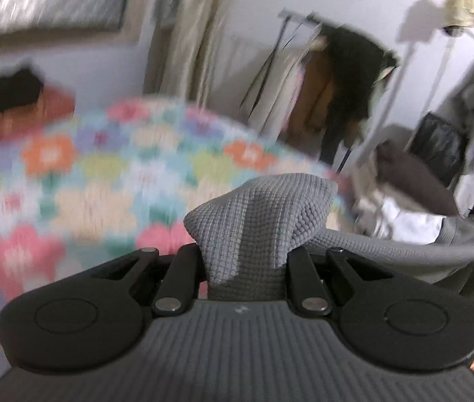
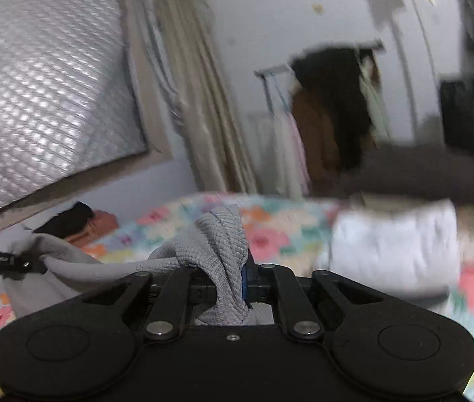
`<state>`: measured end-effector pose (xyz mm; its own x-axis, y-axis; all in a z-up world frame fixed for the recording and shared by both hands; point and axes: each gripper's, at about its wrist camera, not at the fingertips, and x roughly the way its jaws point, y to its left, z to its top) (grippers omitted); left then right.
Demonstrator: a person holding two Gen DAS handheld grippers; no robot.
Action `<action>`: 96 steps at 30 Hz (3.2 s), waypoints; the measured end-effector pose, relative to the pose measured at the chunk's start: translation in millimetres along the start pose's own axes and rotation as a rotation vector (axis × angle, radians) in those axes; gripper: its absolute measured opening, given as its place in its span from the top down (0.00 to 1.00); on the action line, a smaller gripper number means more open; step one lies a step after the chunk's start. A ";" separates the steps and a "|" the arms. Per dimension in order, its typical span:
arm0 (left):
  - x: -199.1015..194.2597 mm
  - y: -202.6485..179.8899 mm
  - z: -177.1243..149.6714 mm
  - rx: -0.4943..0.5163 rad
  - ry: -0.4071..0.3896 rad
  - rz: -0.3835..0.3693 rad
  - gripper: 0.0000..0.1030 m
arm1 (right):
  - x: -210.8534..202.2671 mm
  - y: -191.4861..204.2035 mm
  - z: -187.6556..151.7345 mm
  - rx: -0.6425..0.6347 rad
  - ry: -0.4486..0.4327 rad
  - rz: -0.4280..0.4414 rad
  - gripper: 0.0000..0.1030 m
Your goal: Fold clothes
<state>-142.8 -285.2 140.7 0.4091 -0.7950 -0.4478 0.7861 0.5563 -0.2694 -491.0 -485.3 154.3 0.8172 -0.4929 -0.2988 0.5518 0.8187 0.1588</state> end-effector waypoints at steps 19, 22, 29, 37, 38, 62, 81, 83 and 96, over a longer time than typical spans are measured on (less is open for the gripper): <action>152.3 45.7 9.9 0.013 0.199 0.235 0.43 | 212.4 -24.6 -41.9 0.123 0.190 -0.009 0.52; 143.0 42.2 -44.4 0.016 0.336 0.192 0.42 | 199.9 -20.6 -90.9 0.141 0.262 0.022 0.52; 82.4 44.9 -141.6 -0.186 0.414 0.070 0.36 | 151.2 0.7 -177.3 0.147 0.406 0.024 0.51; 73.0 34.4 -179.7 -0.230 0.490 -0.033 0.32 | 120.6 23.5 -222.1 0.349 0.486 0.224 0.44; 75.6 35.8 -184.9 -0.257 0.500 -0.049 0.30 | 122.7 24.7 -226.5 0.382 0.488 0.234 0.44; 52.6 31.2 -137.6 -0.077 0.274 0.134 0.97 | 177.3 46.5 -201.2 0.239 0.466 0.097 0.50; 69.0 81.3 -167.8 -0.124 0.354 0.285 0.61 | 171.3 48.1 -232.6 0.367 0.362 0.046 0.42; 77.4 73.1 -175.1 -0.080 0.375 0.293 0.58 | 177.4 50.5 -233.2 0.391 0.358 0.040 0.53; 40.7 66.6 -143.7 -0.121 0.198 0.256 0.97 | 98.7 14.6 -132.1 0.259 0.129 -0.157 0.94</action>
<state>-140.3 -245.7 -18.0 0.4790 -0.5704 -0.6673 0.6041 0.7657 -0.2209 -424.3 -483.0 2.8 0.6999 -0.5526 -0.4525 0.7072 0.6251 0.3303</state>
